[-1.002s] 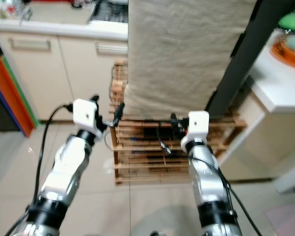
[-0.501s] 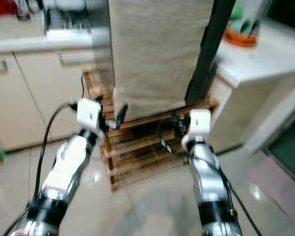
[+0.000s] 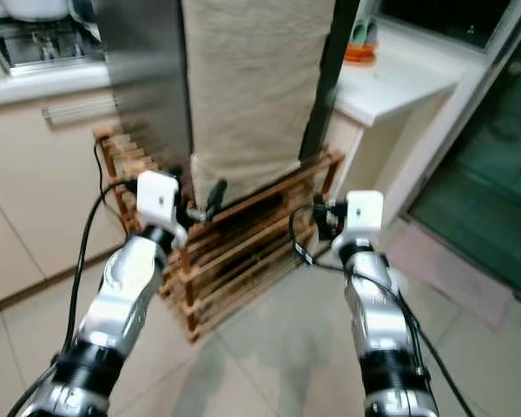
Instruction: Restocking fridge
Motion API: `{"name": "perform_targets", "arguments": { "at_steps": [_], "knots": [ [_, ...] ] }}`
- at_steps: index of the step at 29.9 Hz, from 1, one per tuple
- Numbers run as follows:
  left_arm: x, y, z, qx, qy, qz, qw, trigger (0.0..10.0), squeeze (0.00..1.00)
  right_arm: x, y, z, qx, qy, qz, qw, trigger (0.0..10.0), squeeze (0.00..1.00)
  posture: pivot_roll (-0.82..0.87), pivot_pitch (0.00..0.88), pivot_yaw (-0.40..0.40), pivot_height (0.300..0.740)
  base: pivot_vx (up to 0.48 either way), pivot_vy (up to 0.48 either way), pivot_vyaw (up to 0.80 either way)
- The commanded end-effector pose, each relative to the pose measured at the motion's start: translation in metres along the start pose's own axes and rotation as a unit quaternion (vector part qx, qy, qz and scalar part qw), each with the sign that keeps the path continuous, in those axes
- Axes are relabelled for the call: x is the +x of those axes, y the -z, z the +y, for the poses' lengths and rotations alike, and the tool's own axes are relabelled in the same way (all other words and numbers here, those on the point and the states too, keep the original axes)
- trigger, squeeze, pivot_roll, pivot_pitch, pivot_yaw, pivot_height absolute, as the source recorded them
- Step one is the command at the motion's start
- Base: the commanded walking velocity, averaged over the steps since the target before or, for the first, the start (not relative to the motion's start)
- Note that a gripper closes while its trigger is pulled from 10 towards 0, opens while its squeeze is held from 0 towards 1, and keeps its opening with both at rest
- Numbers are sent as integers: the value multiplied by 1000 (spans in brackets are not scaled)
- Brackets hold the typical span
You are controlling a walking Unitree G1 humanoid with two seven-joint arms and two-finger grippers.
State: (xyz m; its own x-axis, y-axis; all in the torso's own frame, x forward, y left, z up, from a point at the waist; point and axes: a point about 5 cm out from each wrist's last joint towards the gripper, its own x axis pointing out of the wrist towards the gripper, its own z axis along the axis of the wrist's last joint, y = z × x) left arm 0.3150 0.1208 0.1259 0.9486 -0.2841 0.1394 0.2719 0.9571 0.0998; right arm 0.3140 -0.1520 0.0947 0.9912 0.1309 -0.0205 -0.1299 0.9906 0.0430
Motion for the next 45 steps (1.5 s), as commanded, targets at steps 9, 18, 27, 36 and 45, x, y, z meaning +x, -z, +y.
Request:
{"name": "perform_targets", "arguments": {
  "at_steps": [9, 18, 27, 36, 45],
  "knots": [
    [11, -16, -19, 27, 54, -27, 998, 10000, 0, 2, -9, -9, 1, 29, -25, 999, 10000, 0, 51, 0, -48, 740, 0, 475, -737],
    [12, -17, -21, 32, 59, -25, 997, 10000, 0, 4, -9, -8, -2, 38, -34, 999, 10000, 0, 63, 0, -31, 740, 0, 472, -490],
    [12, -19, -21, 30, 57, -38, 997, 10000, 0, 1, -18, -5, 2, 53, -60, 997, 10000, 0, 65, 0, -47, 740, 306, 252, 0],
    [15, -26, -26, 62, 64, -57, 994, 10000, 0, 6, -15, -4, 0, 51, -51, 997, 10000, 0, 66, 0, -47, 740, 395, 0, 0],
    [12, -29, -21, 40, 53, -67, 996, 10000, 0, 11, -20, -4, -5, 44, -53, 998, 10000, 0, 72, 0, -50, 740, 0, 0, 0]
  ]
}}
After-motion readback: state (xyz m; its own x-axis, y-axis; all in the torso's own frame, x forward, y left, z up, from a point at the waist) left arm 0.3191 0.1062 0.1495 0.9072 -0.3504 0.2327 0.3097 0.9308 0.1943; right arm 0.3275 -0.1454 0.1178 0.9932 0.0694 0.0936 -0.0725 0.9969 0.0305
